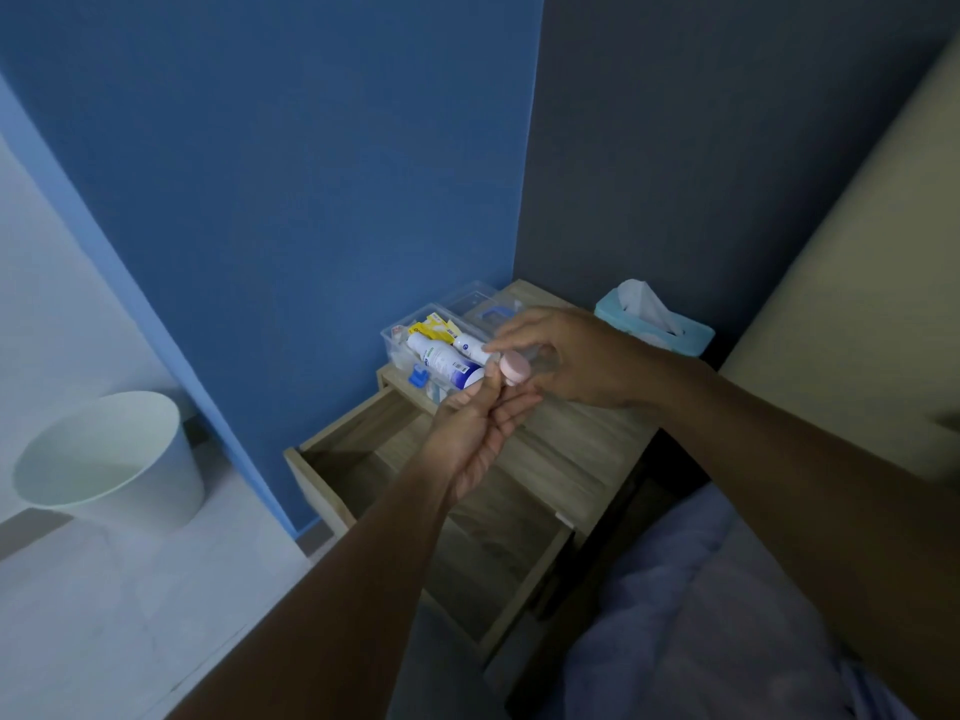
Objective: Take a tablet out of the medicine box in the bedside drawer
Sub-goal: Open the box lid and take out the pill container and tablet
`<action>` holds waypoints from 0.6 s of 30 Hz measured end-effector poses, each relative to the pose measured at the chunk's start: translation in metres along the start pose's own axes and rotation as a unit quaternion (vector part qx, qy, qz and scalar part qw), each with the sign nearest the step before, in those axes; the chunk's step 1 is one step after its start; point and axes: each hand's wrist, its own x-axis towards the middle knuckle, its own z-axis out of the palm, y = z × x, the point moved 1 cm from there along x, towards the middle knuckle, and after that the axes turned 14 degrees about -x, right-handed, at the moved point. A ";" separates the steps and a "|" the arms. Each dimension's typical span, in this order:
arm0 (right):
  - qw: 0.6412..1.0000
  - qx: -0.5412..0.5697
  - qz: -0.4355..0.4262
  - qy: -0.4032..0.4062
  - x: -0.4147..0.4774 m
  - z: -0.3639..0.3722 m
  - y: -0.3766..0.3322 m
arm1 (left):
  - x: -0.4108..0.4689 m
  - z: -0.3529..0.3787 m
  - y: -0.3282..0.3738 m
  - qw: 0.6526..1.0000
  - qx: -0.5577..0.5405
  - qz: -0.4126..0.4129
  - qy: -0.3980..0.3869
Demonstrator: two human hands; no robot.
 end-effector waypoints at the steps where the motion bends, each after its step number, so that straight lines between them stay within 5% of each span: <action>1: 1.000 -0.002 0.005 0.002 0.000 0.001 0.000 | 0.000 0.000 -0.001 1.000 -0.002 -0.001 -0.001; 5: 0.994 -0.076 0.072 0.035 0.004 0.001 0.000 | 0.003 -0.002 -0.003 1.000 0.004 -0.003 0.003; 9: 0.996 -0.071 0.045 0.013 0.004 0.004 0.000 | 0.004 -0.002 -0.006 1.000 0.012 -0.008 0.009; 18: 0.979 0.148 0.095 0.104 -0.004 0.013 0.030 | 0.013 -0.021 -0.013 0.998 -0.062 -0.026 0.009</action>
